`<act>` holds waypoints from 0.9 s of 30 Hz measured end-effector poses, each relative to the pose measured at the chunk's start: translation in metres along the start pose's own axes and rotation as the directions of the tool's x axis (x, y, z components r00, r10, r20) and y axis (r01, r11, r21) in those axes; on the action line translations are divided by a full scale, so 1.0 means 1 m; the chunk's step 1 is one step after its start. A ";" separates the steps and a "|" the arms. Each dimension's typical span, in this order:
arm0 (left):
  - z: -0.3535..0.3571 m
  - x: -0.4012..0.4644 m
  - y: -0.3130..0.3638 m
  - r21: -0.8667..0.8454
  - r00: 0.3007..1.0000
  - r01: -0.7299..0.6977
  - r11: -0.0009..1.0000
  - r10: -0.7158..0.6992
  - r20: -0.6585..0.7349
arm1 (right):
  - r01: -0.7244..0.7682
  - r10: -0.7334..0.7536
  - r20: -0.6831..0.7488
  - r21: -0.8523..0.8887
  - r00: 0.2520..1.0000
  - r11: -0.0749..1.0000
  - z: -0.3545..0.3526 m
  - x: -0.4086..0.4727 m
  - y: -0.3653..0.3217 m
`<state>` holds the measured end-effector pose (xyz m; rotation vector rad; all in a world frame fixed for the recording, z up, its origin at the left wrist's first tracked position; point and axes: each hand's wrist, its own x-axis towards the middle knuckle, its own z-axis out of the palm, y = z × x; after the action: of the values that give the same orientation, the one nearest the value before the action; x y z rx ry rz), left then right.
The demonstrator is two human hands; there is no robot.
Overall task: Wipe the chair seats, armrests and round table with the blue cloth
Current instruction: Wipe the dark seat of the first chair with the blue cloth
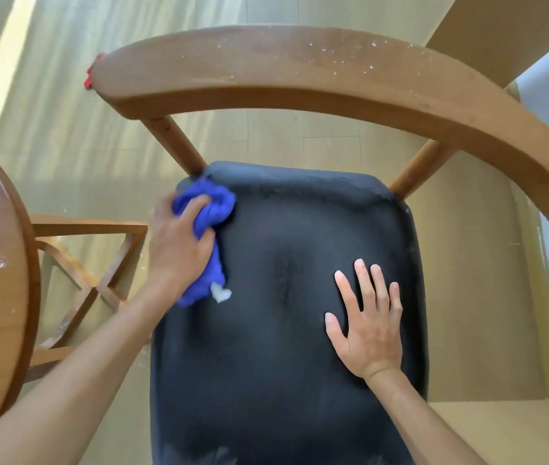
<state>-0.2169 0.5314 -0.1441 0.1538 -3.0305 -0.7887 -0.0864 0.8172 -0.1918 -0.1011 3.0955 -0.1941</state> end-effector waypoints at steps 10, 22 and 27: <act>-0.008 -0.005 -0.010 -0.065 0.983 0.171 0.983 -0.175 -0.063 | -0.004 0.004 -0.025 -0.006 1.000 1.000 0.002 0.002 -0.001; -0.007 -0.182 0.011 0.107 0.844 -0.478 0.872 0.422 0.332 | -0.002 0.001 -0.013 -0.018 1.000 1.000 0.001 0.000 -0.002; -0.004 -0.169 0.023 0.021 0.555 -0.763 0.646 0.638 0.534 | -0.007 0.007 -0.007 -0.017 1.000 1.000 0.001 0.002 -0.002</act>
<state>-0.0510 0.5655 -0.1266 -1.4093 -3.1009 -0.3765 -0.0880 0.8154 -0.1922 -0.0910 3.1043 -0.1678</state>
